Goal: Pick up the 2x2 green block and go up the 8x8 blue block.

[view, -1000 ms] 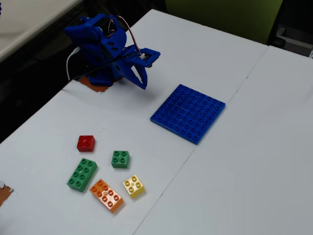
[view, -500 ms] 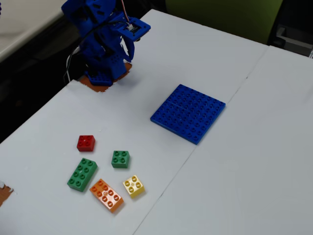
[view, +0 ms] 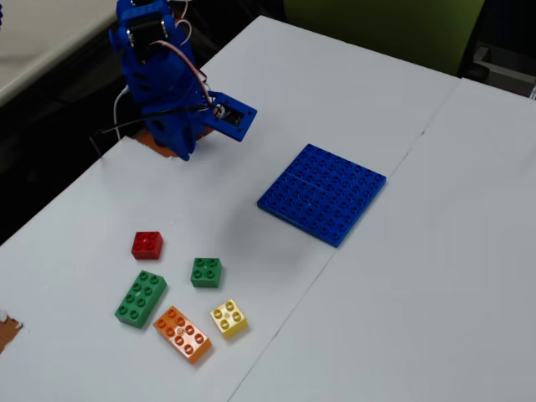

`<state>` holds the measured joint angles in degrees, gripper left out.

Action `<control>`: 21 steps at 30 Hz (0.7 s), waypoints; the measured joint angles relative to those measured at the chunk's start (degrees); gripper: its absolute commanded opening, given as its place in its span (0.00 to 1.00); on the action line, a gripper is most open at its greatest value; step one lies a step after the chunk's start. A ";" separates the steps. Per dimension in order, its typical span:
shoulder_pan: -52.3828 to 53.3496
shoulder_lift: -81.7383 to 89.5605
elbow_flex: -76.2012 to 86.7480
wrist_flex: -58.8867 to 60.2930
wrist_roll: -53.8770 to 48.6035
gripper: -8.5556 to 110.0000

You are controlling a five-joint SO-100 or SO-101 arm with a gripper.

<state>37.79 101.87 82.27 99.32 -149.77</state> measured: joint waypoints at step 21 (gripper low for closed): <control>2.37 -43.86 -34.72 -11.07 -21.53 0.33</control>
<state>40.17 58.01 47.55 88.24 -171.30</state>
